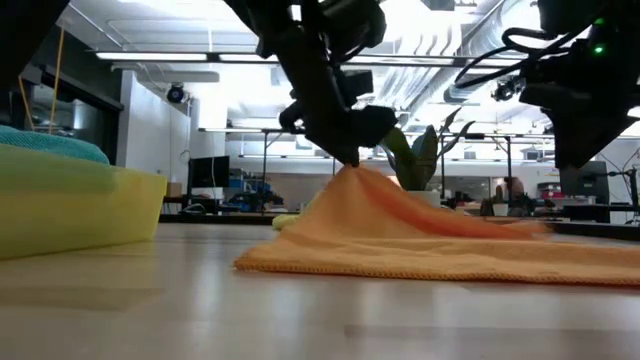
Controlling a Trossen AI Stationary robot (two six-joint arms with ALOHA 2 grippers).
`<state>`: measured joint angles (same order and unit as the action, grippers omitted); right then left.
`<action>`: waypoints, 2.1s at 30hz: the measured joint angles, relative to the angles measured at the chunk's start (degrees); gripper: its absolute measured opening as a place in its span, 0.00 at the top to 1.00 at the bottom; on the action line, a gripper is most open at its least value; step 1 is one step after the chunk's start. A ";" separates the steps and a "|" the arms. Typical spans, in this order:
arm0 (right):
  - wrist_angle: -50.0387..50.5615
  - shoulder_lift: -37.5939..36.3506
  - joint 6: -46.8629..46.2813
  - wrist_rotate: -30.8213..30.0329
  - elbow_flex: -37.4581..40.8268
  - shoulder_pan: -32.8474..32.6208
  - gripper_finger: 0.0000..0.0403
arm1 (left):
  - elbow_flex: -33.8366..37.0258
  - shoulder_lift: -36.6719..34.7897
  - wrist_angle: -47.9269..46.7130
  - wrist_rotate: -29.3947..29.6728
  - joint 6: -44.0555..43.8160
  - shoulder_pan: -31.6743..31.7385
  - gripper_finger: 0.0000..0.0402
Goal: Fold microfiber towels
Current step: Move the orange microfiber cloth to the bottom center of the table
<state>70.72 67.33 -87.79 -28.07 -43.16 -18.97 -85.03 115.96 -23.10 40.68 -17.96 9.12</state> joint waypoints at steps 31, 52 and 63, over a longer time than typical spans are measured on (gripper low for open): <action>-41.20 14.69 5.67 8.55 -2.07 -27.10 0.95 | 18.75 -7.02 23.92 -14.21 -23.88 -31.63 0.99; -48.77 32.43 -2.56 22.70 -11.51 -36.58 1.00 | 18.67 -1.09 27.59 -38.12 -40.02 -33.28 1.00; -35.92 29.12 -0.63 14.22 -18.07 -38.10 1.00 | 18.47 -7.65 24.98 -19.62 -32.24 -31.15 1.00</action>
<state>34.79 96.45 -88.42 -13.85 -61.23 -57.07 -66.56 108.31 1.87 21.06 -50.20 -22.03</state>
